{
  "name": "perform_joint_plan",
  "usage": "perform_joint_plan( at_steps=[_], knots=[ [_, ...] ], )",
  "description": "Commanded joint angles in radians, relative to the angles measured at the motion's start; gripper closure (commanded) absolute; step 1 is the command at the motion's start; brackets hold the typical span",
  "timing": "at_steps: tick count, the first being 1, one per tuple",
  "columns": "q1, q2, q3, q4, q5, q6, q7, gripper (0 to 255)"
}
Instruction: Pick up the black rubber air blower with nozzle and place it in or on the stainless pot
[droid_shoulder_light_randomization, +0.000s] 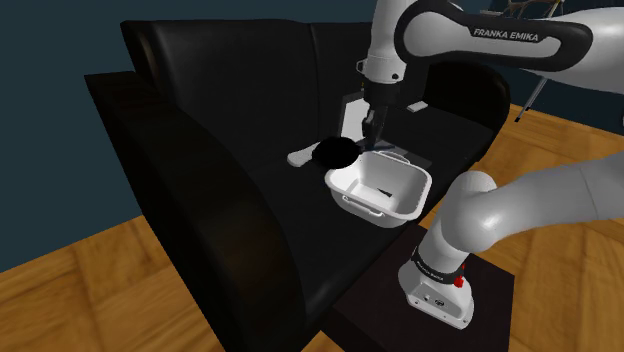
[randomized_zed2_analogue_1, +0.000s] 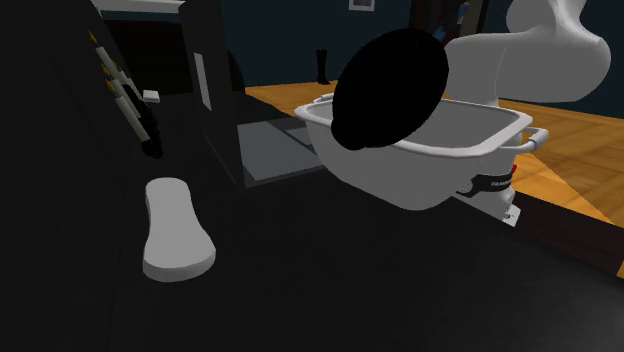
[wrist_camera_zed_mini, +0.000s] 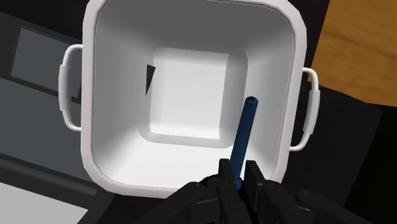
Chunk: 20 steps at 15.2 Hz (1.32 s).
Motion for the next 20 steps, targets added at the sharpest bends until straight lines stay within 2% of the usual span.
perform_joint_plan(
  at_steps=[1,6,17,20],
  knots=[
    [-0.010,-0.079,-0.022,-0.048,-0.019,-0.032,-0.023,255],
    [-0.046,-0.288,-0.085,-0.136,-0.085,-0.152,-0.089,255],
    [-0.054,-0.344,-0.099,-0.307,-0.099,-0.036,-0.088,255],
    [-0.055,-0.347,-0.100,-0.318,-0.101,-0.028,-0.088,255]
  ],
)
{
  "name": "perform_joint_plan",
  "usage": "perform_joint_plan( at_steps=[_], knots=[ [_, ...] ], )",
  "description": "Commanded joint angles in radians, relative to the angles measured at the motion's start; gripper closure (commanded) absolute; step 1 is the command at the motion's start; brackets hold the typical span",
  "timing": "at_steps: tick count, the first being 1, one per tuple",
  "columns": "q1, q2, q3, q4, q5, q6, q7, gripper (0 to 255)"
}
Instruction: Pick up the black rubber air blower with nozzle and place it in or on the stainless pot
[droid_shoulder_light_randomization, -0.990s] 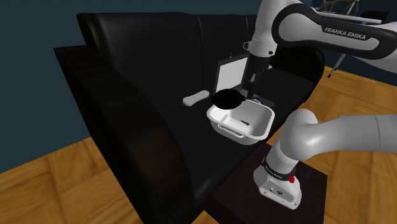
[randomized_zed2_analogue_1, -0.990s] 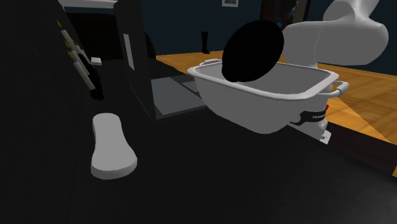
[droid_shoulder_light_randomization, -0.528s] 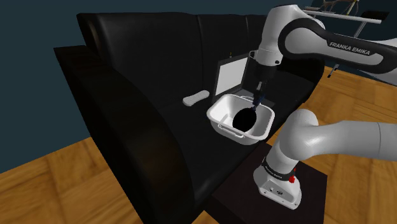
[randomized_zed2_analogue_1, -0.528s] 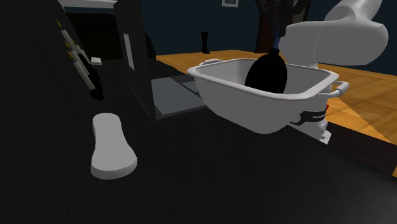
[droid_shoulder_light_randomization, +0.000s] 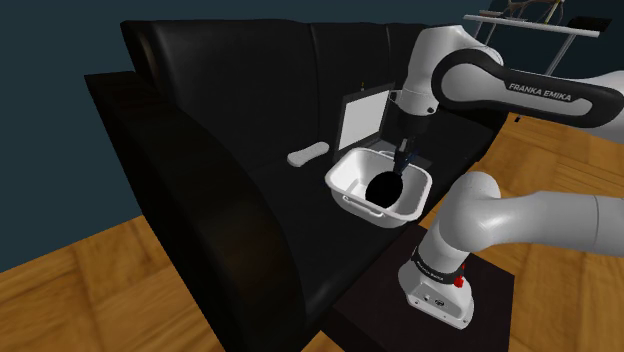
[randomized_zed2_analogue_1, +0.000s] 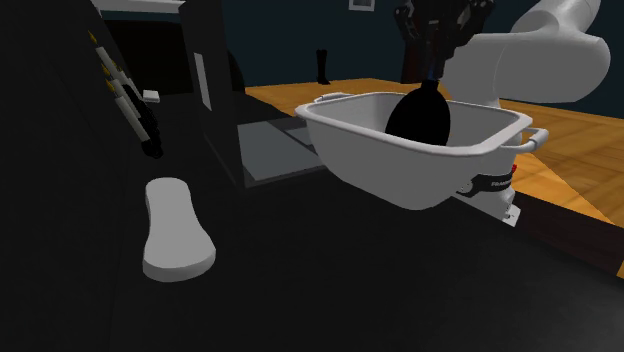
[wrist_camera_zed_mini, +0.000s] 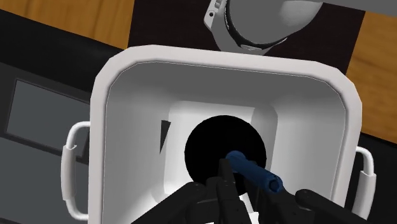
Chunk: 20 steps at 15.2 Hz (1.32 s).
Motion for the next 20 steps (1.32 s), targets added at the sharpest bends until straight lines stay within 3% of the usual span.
perform_joint_plan(
  at_steps=[1,5,6,11,15,20],
  knots=[
    [0.000,-0.001,-0.001,-0.016,0.000,0.001,0.000,255],
    [0.000,-0.001,-0.001,-0.016,0.000,0.001,0.000,255],
    [0.000,-0.004,0.000,-0.016,0.002,-0.002,0.001,0],
    [0.000,-0.001,-0.001,-0.016,0.000,0.001,0.000,0],
    [0.008,0.056,0.010,0.134,0.013,-0.091,-0.001,0],
    [0.008,0.056,0.010,0.134,0.013,-0.091,-0.001,0]
  ],
)
